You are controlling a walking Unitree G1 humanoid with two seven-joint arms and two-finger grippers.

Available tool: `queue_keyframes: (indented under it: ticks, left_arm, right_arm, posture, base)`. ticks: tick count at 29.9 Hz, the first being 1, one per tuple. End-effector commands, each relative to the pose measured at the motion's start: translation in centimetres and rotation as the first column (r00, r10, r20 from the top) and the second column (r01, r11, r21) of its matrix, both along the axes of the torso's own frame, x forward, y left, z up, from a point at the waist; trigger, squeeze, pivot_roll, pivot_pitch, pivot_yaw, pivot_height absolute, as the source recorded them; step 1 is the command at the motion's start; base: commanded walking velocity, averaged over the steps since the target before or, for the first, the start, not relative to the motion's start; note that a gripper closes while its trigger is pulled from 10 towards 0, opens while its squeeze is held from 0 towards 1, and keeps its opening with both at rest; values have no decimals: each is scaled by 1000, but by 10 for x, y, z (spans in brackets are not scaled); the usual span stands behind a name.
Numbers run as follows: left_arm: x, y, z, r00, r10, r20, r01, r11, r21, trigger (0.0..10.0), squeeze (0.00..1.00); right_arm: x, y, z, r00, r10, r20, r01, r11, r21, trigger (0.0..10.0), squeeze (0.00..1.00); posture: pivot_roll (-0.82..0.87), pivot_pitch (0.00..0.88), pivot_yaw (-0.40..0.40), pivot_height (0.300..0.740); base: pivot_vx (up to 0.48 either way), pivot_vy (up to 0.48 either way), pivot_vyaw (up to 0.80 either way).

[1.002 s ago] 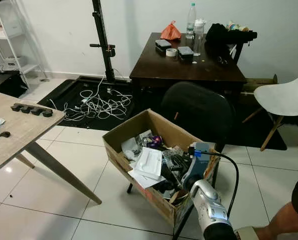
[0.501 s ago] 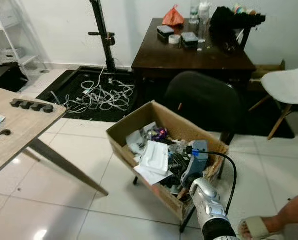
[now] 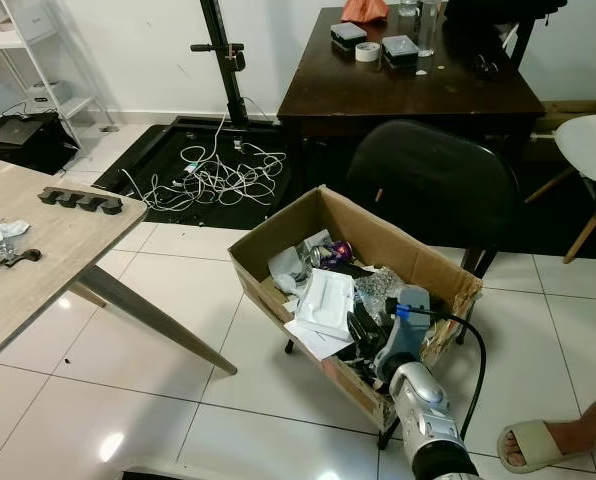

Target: Picking trash to rubbish bin

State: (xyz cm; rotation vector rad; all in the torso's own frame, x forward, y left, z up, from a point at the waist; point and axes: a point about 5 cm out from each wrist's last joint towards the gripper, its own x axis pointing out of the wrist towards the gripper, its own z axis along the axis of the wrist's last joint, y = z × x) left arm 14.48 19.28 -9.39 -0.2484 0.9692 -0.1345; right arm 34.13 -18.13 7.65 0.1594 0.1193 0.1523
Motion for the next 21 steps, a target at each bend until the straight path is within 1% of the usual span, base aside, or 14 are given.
queue_keyframes:
  ticks: [1,3,4,5,8,9,10,11,13,15,17,18,20,21]
  left_arm:
    - [-11,-6,-6,998,14,-58,-15,1000,-14,10000,0]
    - [-6,-10,-5,999,15,-49,-16,1000,-23,10000,0]
    - [-6,-10,-5,999,15,-49,-16,1000,-23,10000,0]
    - [-5,-12,-5,999,14,-47,-16,1000,-25,10000,0]
    - [0,-16,-4,999,19,-42,-21,999,-33,10000,0]
    - [0,-16,-4,999,19,-42,-21,999,-33,10000,0]
    - [1,-18,-4,999,19,-42,-21,999,-35,10000,0]
    - [1,-18,-4,999,19,-42,-21,999,-35,10000,0]
    - [1,-21,-4,999,17,-47,-18,999,-37,10000,0]
    - [1,-21,-4,999,17,-47,-18,999,-37,10000,0]
    - [2,-24,-4,999,17,-51,-19,999,-40,10000,0]
    - [2,-24,-4,999,17,-51,-19,999,-40,10000,0]
    - [2,-27,-4,998,19,-53,-22,999,-43,10000,0]
    - [3,-28,-4,998,21,-53,-23,999,-44,10000,0]
  right_arm:
    - [-21,-24,-30,989,-98,-114,98,995,-7,10000,0]
    - [-35,-43,-44,972,-161,-171,164,986,4,10000,0]
    - [-35,-43,-44,972,-161,-171,164,986,4,10000,0]
    - [-43,-58,-50,952,-229,-204,227,973,-34,10000,0]
    - [-73,-113,-60,837,-480,-264,434,875,-215,10000,0]
    - [-73,-113,-60,837,-480,-264,434,875,-215,10000,0]
    - [-82,-130,-61,797,-543,-266,477,835,-274,10000,0]
    - [-82,-130,-61,797,-543,-266,477,835,-274,10000,0]
    - [-113,-167,-65,665,-689,-288,579,719,-385,10000,0]
    - [-113,-167,-65,665,-689,-288,579,719,-385,10000,0]
    - [-152,-187,-81,520,-774,-361,619,633,-464,10000,0]
    - [-152,-187,-81,520,-774,-361,619,633,-464,10000,0]
    - [-182,-180,-104,435,-772,-464,604,632,-486,10000,0]
    - [-190,-175,-112,414,-762,-499,592,641,-488,10000,0]
  posture:
    - [-125,202,104,740]
    - [-129,190,94,740]
    - [-129,190,94,740]
    - [-132,184,88,740]
    - [-160,161,75,740]
    - [-160,161,75,740]
    - [-168,150,69,740]
    - [-168,150,69,740]
    - [-186,133,54,740]
    - [-186,133,54,740]
    - [-188,118,41,740]
    - [-188,118,41,740]
    - [-186,112,35,740]
    - [-184,111,33,740]
  base:
    - [0,0,0]
    - [0,0,0]
    - [0,0,0]
    - [0,0,0]
    - [0,0,0]
    - [0,0,0]
    - [0,0,0]
    - [0,0,0]
    - [0,0,0]
    - [0,0,0]
    - [0,0,0]
    - [0,0,0]
    - [0,0,0]
    - [0,0,0]
